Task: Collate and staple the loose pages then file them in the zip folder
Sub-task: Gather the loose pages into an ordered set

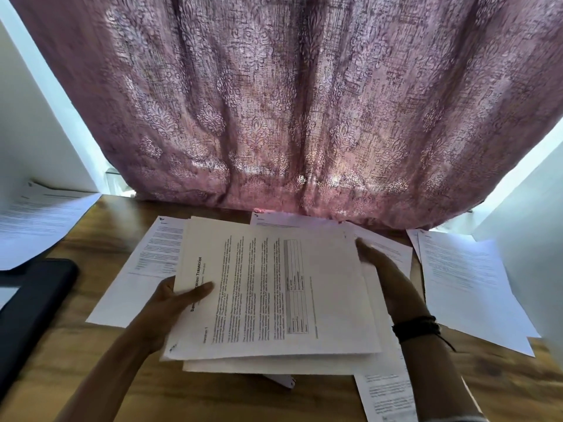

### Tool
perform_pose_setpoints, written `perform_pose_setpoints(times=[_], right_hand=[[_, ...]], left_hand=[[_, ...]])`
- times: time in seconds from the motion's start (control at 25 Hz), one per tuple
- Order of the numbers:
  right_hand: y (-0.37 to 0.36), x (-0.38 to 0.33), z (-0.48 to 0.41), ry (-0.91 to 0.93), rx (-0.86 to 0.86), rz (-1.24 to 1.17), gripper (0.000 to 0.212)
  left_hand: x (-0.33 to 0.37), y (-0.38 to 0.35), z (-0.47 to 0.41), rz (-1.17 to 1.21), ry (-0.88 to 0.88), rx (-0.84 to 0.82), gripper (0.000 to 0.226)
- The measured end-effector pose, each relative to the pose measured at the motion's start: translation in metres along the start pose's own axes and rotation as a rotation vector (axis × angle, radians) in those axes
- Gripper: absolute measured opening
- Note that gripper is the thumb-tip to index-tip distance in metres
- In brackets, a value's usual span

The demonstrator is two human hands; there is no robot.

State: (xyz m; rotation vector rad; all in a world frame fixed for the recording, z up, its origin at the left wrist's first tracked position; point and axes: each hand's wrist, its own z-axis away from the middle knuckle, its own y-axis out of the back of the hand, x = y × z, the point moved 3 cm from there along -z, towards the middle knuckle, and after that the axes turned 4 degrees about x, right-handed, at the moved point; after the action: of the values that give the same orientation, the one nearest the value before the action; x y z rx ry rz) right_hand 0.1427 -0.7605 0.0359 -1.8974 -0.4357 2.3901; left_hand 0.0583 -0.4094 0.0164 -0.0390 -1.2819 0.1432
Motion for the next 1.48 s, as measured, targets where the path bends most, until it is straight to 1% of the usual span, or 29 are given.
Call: perform_pose_setpoints(times=[0.08, 0.16, 0.2, 0.28, 0.32, 0.36, 0.4, 0.48, 0.52, 0.56, 0.6, 0.68, 0.8, 0.88, 0.92, 0.96, 1.0, 1.04, 1.16, 1.28, 1.4, 1.48], right_hand=[[-0.009, 0.01, 0.004, -0.065, -0.017, -0.109, 0.046], [-0.012, 0.023, 0.008, -0.121, -0.051, -0.109, 0.05], [-0.009, 0.031, 0.008, -0.143, -0.047, -0.063, 0.051], [-0.003, 0.046, 0.01, -0.181, -0.043, 0.065, 0.047], [0.001, 0.051, 0.012, -0.194, -0.023, 0.129, 0.045], [0.004, 0.056, 0.013, -0.2, 0.007, 0.186, 0.045], [0.006, 0.058, 0.014, -0.193, 0.018, 0.216, 0.05], [0.009, 0.059, 0.014, -0.143, 0.034, 0.218, 0.074], [0.009, 0.057, 0.012, -0.106, 0.047, 0.209, 0.085], [0.01, 0.054, 0.01, -0.058, 0.06, 0.204, 0.093], [0.01, 0.05, 0.008, -0.009, 0.064, 0.202, 0.095], [0.01, 0.043, 0.006, 0.061, 0.05, 0.18, 0.087], [0.005, 0.035, 0.005, 0.122, 0.029, 0.114, 0.056], [0.0, 0.036, 0.004, 0.155, 0.028, 0.136, 0.046], [-0.002, 0.038, 0.003, 0.177, 0.044, 0.16, 0.044], [-0.003, 0.04, 0.002, 0.201, 0.069, 0.185, 0.041], [-0.004, 0.042, 0.002, 0.222, 0.098, 0.207, 0.039], [-0.004, 0.044, 0.002, 0.238, 0.128, 0.229, 0.038], [-0.004, 0.051, 0.006, 0.246, 0.195, 0.312, 0.039], [-0.006, 0.056, 0.012, 0.237, 0.196, 0.382, 0.036], [-0.008, 0.063, 0.017, 0.222, 0.177, 0.337, 0.038], [-0.009, 0.064, 0.019, 0.233, 0.211, 0.342, 0.036]], left_hand=[[-0.004, 0.001, -0.001, 0.032, -0.036, 0.051, 0.098], [-0.006, 0.002, -0.003, 0.036, -0.078, 0.106, 0.09], [-0.007, 0.003, -0.004, 0.033, -0.098, 0.127, 0.08], [-0.007, 0.003, -0.006, 0.034, -0.129, 0.158, 0.048], [-0.007, 0.003, -0.009, 0.016, -0.136, 0.172, 0.037], [-0.007, 0.003, -0.01, 0.0, -0.142, 0.185, 0.031], [-0.006, 0.003, -0.012, -0.015, -0.149, 0.189, 0.028], [-0.005, 0.0, -0.015, -0.057, -0.163, 0.185, 0.025], [-0.004, -0.002, -0.016, -0.071, -0.17, 0.169, 0.026], [-0.004, -0.003, -0.017, -0.074, -0.179, 0.16, 0.03], [-0.001, -0.005, -0.017, -0.068, -0.186, 0.157, 0.035], [0.001, -0.007, -0.018, -0.049, -0.193, 0.148, 0.039], [0.002, -0.01, -0.021, -0.007, -0.222, 0.128, 0.037], [0.003, -0.013, -0.022, 0.02, -0.237, 0.109, 0.053], [0.002, -0.014, -0.023, 0.027, -0.237, 0.107, 0.057], [0.0, -0.014, -0.024, 0.028, -0.244, 0.108, 0.05], [-0.003, -0.015, -0.025, 0.032, -0.253, 0.111, 0.038], [-0.007, -0.014, -0.027, 0.029, -0.269, 0.119, 0.032], [-0.019, -0.016, -0.028, 0.009, -0.281, 0.169, 0.034], [-0.031, -0.02, -0.028, -0.043, -0.25, 0.192, 0.043], [-0.039, -0.021, -0.029, -0.088, -0.243, 0.198, 0.042], [-0.04, -0.023, -0.028, -0.099, -0.253, 0.191, 0.038]])
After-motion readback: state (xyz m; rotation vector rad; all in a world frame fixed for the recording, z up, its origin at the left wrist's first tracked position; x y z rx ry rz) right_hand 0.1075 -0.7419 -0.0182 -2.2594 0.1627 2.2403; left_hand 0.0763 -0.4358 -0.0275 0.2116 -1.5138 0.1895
